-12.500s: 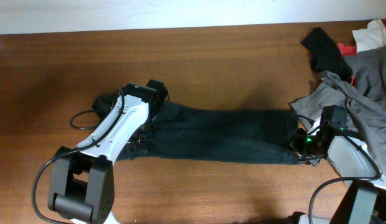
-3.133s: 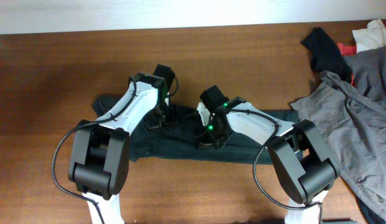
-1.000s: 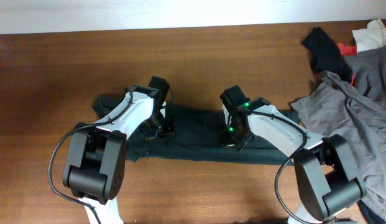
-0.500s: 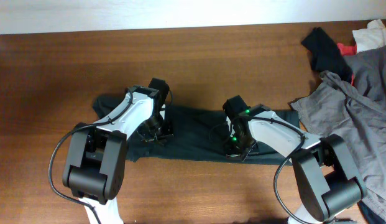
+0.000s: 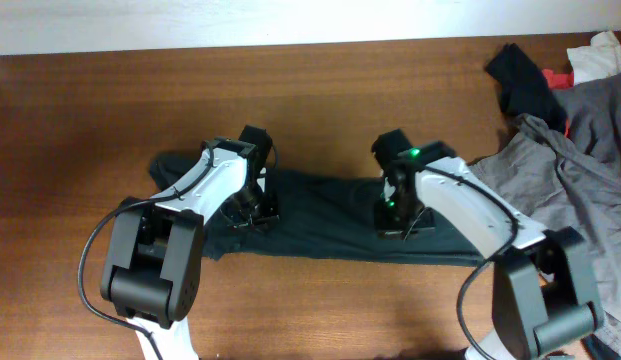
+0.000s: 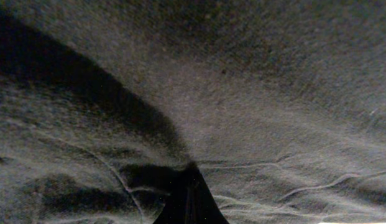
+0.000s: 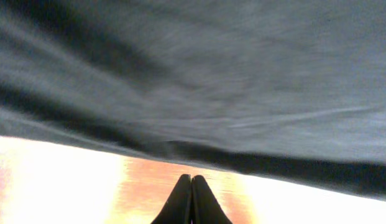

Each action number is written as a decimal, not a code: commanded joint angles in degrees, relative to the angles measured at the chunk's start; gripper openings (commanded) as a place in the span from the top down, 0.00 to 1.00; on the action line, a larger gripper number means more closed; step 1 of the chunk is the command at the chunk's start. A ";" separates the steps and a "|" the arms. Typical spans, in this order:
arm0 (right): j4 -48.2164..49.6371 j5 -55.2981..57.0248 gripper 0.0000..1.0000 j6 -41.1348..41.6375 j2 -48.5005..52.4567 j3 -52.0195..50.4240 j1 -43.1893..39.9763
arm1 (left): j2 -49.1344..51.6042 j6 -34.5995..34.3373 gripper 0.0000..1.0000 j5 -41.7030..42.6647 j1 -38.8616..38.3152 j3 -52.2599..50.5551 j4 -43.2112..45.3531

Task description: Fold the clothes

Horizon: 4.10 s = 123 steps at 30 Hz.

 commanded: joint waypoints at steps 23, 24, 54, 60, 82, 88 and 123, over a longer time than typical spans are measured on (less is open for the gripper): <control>3.69 2.01 0.59 -7.23 -0.83 0.52 -18.99 | -28.76 -4.26 0.96 -12.52 20.02 9.70 -11.87; 3.96 2.03 0.46 -7.23 -0.83 0.52 -18.97 | -29.14 -4.22 0.95 -11.69 21.73 9.68 -12.70; 4.48 2.05 0.01 -7.23 -0.81 0.52 -18.88 | -23.43 5.46 0.69 -1.60 24.04 -22.82 15.47; 4.46 2.05 0.01 -7.23 -0.81 0.52 -18.86 | -19.50 5.42 0.67 -5.55 21.05 -22.84 18.29; 4.48 2.05 0.01 -7.23 -0.81 0.52 -18.86 | -16.59 4.92 0.69 -7.52 20.31 -24.15 20.90; 4.50 2.05 0.01 -7.23 -0.81 0.52 -18.88 | -16.59 4.87 0.69 -4.15 20.31 -24.15 21.94; 4.90 2.05 0.01 -7.23 -0.81 0.52 -18.88 | -16.59 4.74 0.79 -5.79 20.33 -24.98 23.69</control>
